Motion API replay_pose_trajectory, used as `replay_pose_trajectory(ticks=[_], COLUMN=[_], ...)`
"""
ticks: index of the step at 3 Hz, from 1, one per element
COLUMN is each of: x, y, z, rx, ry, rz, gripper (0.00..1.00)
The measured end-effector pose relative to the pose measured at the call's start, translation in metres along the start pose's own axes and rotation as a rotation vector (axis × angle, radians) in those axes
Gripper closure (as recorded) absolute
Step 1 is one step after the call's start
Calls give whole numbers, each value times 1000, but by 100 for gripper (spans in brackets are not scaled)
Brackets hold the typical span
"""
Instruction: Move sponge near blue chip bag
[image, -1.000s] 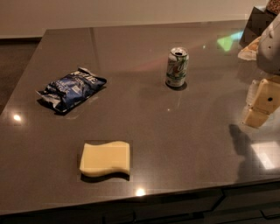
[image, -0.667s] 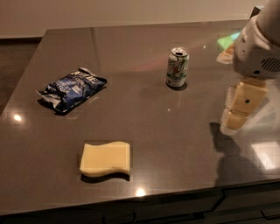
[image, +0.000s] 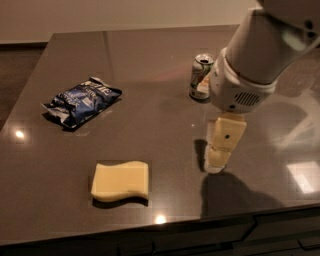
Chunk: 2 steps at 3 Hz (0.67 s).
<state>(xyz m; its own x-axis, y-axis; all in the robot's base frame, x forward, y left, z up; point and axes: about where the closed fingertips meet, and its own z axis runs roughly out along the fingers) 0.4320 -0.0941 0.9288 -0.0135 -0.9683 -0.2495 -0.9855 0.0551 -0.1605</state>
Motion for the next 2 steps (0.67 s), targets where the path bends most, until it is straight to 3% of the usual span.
replay_pose_trajectory(ticks=[2], x=[-50], y=[48], z=[51], rx=[-68], ry=[-28], rz=[-104], gripper=[0])
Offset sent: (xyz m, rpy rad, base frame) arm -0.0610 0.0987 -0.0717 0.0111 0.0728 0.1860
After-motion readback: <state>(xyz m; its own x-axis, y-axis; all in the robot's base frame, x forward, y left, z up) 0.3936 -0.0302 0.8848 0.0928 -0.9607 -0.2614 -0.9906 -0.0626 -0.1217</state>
